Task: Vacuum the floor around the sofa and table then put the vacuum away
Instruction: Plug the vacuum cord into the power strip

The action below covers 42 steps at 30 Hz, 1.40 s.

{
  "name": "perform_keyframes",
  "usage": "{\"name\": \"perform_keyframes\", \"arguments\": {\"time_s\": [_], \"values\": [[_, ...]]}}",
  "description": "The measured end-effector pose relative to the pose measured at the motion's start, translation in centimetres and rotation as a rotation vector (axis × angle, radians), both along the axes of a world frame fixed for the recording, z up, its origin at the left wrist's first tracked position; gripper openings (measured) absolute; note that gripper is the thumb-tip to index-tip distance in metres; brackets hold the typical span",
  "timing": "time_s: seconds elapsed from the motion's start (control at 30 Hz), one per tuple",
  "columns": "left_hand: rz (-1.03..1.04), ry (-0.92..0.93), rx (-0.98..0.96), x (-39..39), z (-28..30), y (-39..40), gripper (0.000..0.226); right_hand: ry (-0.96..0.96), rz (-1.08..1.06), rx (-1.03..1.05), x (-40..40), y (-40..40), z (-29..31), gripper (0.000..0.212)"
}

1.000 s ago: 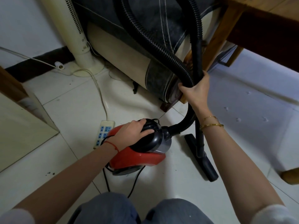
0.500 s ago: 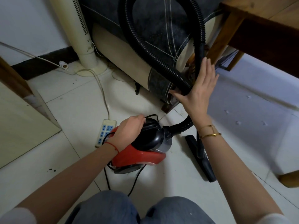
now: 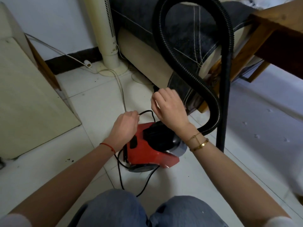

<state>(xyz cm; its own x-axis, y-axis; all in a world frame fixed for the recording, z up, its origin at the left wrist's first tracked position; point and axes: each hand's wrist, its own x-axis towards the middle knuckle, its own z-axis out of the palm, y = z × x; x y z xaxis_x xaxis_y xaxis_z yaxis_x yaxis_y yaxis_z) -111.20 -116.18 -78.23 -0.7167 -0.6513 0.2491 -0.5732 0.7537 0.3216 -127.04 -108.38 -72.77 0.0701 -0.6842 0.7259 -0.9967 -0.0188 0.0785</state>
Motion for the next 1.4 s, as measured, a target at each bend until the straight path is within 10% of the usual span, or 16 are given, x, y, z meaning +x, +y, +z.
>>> {"name": "perform_keyframes", "arguments": {"time_s": [0.2,0.77,1.1,1.4], "values": [[0.062,0.015,0.029,3.3,-0.7,-0.8,0.020,-0.659,-0.338,0.809,1.3,-4.0,-4.0,0.055],[-0.142,0.027,0.211,11.6,-4.1,-2.3,0.020,-1.634,-0.359,1.301,7.4,-14.9,-8.5,0.021],[0.194,0.153,0.524,11.9,-8.2,-4.6,0.025,-1.215,-0.385,1.286,9.6,-16.2,-11.6,0.023],[0.299,-0.168,0.617,10.7,-16.2,-7.7,0.034,-0.485,-0.241,1.353,9.8,-16.4,-12.9,0.007]]}}
